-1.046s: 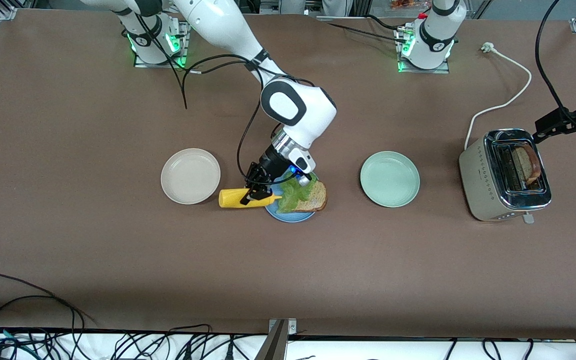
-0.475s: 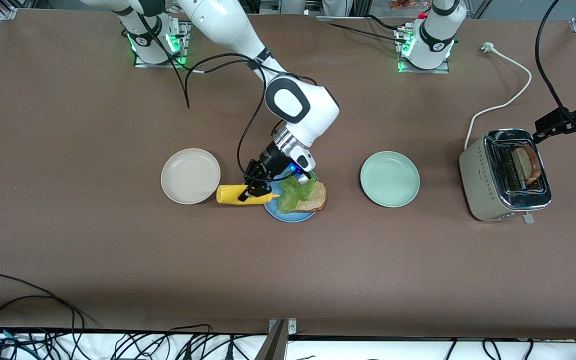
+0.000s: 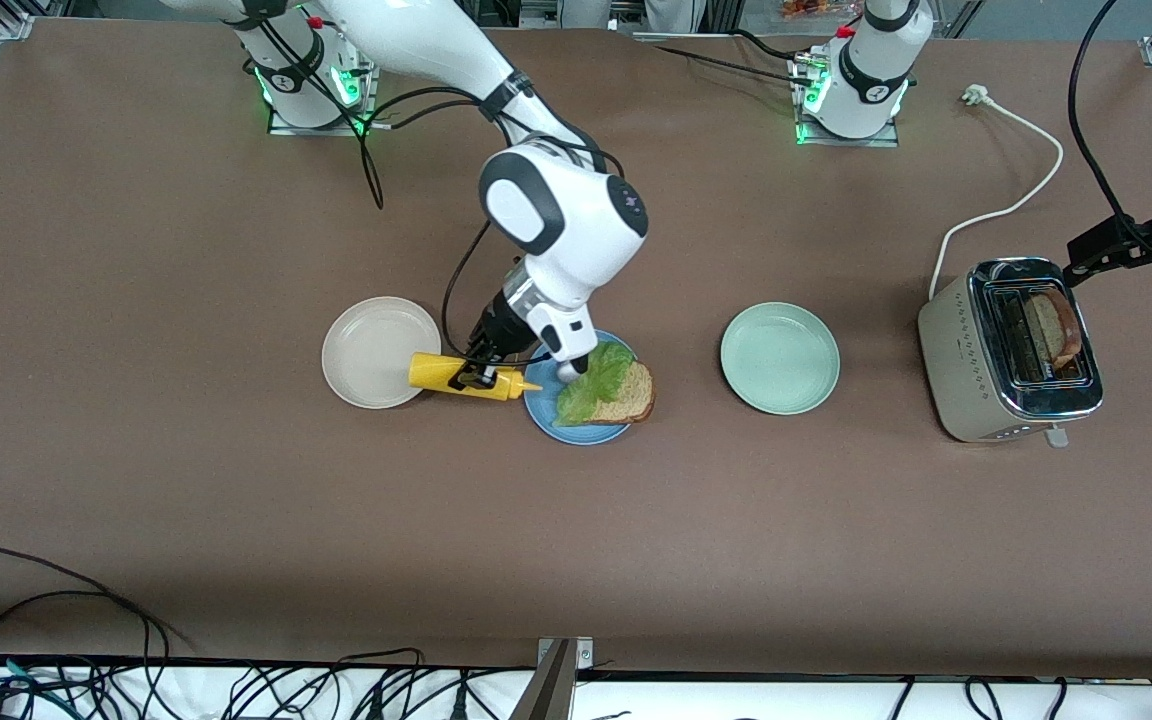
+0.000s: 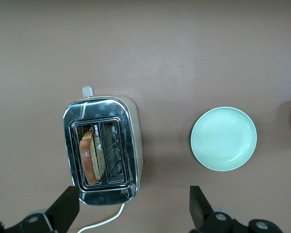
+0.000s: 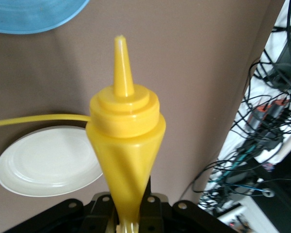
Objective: Make sandwich in blue plate with both arms
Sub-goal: 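Tilt the mustard bottle over the lettuce with the right gripper, then carry the mustard bottle back beside the white plate with the right gripper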
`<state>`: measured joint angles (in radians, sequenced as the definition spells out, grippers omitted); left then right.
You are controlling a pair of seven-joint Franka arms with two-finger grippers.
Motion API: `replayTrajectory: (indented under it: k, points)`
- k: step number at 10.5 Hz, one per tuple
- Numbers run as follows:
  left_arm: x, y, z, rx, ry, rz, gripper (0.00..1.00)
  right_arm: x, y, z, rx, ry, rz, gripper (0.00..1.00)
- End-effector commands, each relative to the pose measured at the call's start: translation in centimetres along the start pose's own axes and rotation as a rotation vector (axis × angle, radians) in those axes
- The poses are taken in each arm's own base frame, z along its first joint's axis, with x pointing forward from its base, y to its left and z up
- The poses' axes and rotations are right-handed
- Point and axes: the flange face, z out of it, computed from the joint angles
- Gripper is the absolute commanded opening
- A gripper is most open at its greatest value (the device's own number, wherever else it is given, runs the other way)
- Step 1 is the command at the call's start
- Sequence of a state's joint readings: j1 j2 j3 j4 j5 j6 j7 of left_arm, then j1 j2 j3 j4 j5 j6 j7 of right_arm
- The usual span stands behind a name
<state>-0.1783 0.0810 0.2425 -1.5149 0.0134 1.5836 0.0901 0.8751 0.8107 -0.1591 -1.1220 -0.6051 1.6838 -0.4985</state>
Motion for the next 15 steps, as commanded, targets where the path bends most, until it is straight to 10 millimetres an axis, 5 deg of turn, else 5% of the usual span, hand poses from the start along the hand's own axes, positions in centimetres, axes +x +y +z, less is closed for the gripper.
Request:
replayTrajectory:
  k: [1, 3, 5, 7, 11, 15]
  points:
    - [-0.2, 0.5, -0.6, -0.021, 0.0, 0.009, 1.0, -4.8, 4.2, 0.2, 0.187, 0.128, 0.111, 0.16]
    - [-0.3, 0.3, -0.8, -0.024, 0.005, 0.005, 1.0, -8.7, 7.6, 1.8, 0.402, 0.292, 0.176, 0.16]
    - [-0.5, 0.2, -0.4, -0.048, 0.0, 0.015, 1.0, -13.6, 11.1, 5.5, 0.585, 0.443, 0.207, 0.16]
    - [-0.6, -1.6, 0.0, -0.067, 0.003, -0.022, 1.0, -19.3, 13.9, 7.2, 0.687, 0.575, 0.192, 0.16]
    - [-0.6, -3.7, 1.5, -0.051, 0.006, -0.06, 1.0, -26.3, 16.2, 12.6, 0.775, 0.784, 0.062, 0.16]
    - [-1.2, -6.9, 6.0, -0.058, -0.051, -0.117, 1.0, -32.7, 16.8, 18.9, 0.73, 0.993, -0.171, 0.11]
